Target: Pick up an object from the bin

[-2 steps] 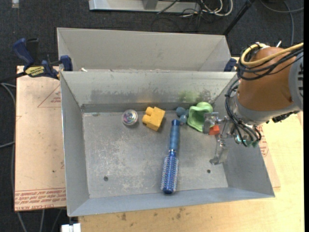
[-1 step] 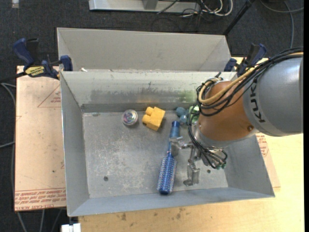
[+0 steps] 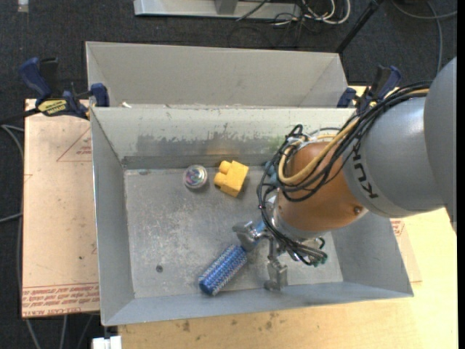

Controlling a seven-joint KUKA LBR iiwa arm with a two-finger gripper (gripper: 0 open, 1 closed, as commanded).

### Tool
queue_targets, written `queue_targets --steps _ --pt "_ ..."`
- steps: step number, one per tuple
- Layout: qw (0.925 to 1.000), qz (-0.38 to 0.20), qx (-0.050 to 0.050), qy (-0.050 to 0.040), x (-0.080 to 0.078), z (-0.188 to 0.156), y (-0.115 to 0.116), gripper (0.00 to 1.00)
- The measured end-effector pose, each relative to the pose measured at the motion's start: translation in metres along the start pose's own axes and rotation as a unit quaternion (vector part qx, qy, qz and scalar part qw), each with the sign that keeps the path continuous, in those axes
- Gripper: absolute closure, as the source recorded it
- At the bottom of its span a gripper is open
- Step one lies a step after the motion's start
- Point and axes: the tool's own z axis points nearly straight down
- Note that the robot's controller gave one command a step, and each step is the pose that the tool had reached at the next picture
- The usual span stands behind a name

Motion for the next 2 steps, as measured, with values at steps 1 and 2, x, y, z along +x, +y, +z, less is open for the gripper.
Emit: queue_targets --steps 1,2 --pt "0.9999 -0.010 -0.001 0.0021 -0.027 0.004 0.002 0.00" --pt "0.9996 -0.027 -0.002 0.0045 -0.057 0.006 -0.010 0.00"
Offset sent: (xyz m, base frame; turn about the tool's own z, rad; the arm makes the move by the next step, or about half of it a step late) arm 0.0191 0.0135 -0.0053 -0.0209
